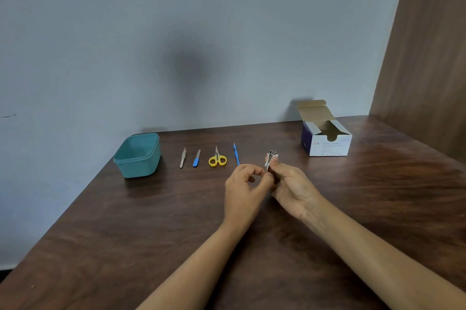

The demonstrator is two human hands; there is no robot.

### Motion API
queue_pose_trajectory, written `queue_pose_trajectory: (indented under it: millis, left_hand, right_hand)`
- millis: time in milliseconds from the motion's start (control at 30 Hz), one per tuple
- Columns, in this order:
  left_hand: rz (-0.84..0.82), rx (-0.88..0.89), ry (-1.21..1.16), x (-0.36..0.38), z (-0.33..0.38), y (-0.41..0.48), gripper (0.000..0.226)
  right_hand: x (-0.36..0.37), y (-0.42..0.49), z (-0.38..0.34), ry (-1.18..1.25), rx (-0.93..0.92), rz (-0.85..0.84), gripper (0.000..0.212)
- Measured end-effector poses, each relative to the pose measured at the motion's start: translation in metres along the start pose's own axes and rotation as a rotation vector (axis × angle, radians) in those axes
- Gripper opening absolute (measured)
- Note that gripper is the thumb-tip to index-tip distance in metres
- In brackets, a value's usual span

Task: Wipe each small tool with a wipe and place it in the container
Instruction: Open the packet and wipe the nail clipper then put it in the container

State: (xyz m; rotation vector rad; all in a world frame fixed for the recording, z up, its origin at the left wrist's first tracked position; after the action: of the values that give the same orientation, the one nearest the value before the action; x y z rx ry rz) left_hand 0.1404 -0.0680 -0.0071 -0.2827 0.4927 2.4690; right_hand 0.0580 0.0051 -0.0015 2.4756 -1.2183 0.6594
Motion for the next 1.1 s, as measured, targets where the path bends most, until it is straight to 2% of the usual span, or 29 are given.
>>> queue_pose_trajectory:
  millis: [233,400,533,667,833,1100]
  left_hand:
    - [-0.01,-0.024,-0.036,0.0,-0.003,0.003,0.014]
    - [-0.225,-0.191,-0.215,0.002,-0.002,0.004,0.013]
    - [-0.356,-0.289,-0.379,0.0,-0.001,0.005,0.015]
    - [-0.398,-0.325,-0.419,-0.002,-0.002,0.007,0.015]
    - [-0.443,-0.348,-0.431,0.001,-0.002,0.008,0.017]
    - [-0.459,-0.385,-0.451,0.0,-0.002,0.009,0.016]
  right_hand:
    - [-0.002,0.001,0.0,-0.044,-0.01,0.039,0.017]
    - [-0.004,0.004,-0.006,0.016,-0.002,0.034,0.013]
    - [-0.006,0.004,-0.008,-0.031,0.044,-0.063,0.021]
    - [-0.004,-0.001,-0.005,-0.108,0.101,-0.161,0.017]
    - [-0.006,0.003,-0.013,0.035,0.084,-0.096,0.022]
    - [-0.003,0.002,-0.012,0.113,0.121,-0.143,0.02]
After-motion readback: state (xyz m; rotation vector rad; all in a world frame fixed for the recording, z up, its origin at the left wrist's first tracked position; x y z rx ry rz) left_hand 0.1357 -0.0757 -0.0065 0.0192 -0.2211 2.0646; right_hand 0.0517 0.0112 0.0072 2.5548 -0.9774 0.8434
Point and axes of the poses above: each hand's wrist, its own y-axis towards the middle knuckle, its own x-axis out of the palm, z = x × y, the point moved 3 cm from there along y, towards the middle knuckle, and after that the axes turned 15 degrees about -x, right-handed, at the moved point
